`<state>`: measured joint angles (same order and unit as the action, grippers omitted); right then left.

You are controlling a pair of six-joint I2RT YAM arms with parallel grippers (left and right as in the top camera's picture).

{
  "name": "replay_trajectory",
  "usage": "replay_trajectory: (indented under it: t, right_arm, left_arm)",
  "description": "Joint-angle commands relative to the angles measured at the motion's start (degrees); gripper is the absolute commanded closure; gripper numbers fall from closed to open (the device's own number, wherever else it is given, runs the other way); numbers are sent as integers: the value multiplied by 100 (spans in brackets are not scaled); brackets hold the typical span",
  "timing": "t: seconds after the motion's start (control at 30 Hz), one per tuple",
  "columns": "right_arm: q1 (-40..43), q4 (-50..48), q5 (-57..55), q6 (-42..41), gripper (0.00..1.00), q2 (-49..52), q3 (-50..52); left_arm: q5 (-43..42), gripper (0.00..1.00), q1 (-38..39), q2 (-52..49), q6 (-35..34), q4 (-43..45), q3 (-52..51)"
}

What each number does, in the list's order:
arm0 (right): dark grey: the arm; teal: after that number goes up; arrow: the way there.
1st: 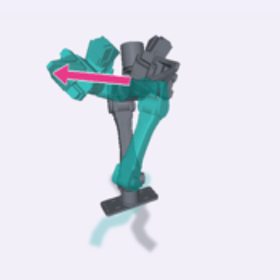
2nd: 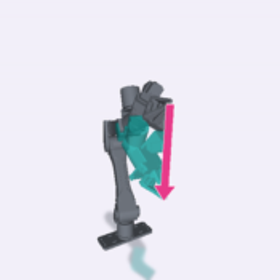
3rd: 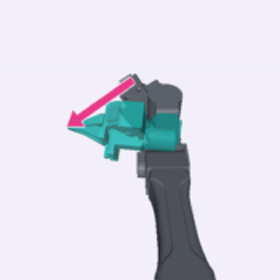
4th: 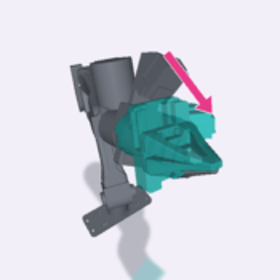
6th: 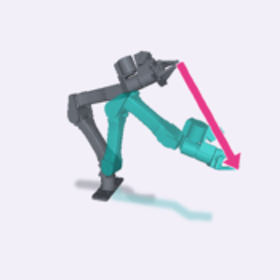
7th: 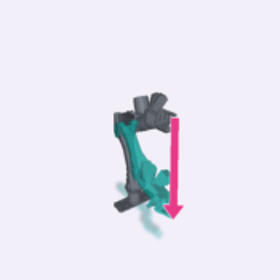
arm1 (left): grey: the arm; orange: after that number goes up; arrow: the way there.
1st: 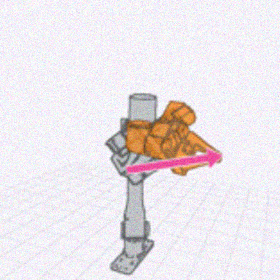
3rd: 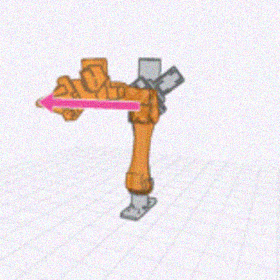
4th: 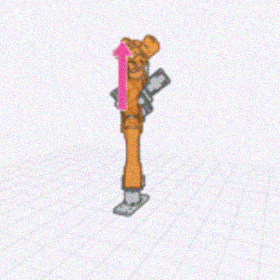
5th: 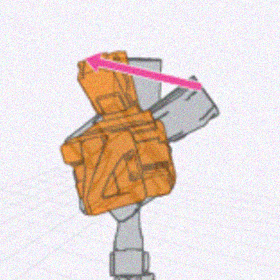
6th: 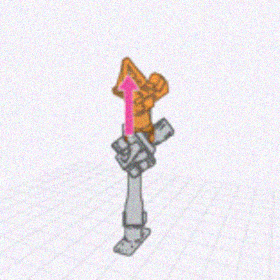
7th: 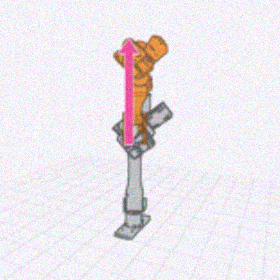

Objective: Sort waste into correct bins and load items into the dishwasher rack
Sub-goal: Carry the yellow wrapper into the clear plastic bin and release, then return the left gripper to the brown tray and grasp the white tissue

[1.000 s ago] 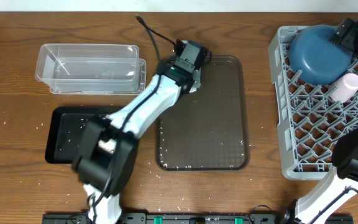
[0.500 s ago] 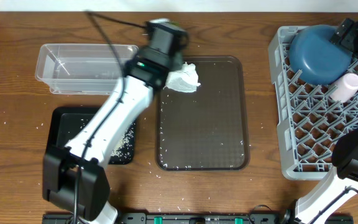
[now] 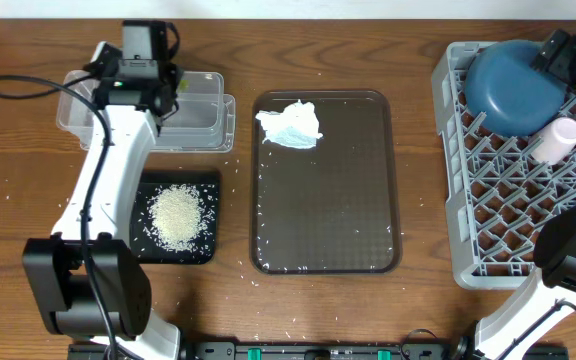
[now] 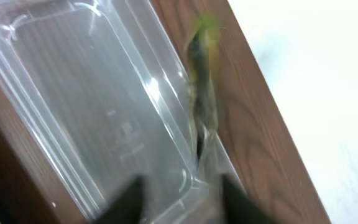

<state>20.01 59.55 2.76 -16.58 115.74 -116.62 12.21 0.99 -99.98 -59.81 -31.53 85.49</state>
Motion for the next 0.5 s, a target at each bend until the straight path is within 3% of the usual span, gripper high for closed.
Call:
replay_trajectory:
  t: [0.0,0.2,0.37,0.47]
  right_arm:
    - [7,9,-39,-55,1,-149,-61]
    - [7,9,-39,-55,1,-149,-61]
    - [7,9,-39,-55,1,-149,-61]
    - [7,9,-39,-55,1,-149,-61]
  left_arm:
    - [28,18,-24,-33,-330,-42,-15]
    - [-116,14,11,-33,-229,-170,-15]
    - [-1611,13,107,-33,649,-199,-15]
    - [-2627,12,365,-33,1657,-129,-15]
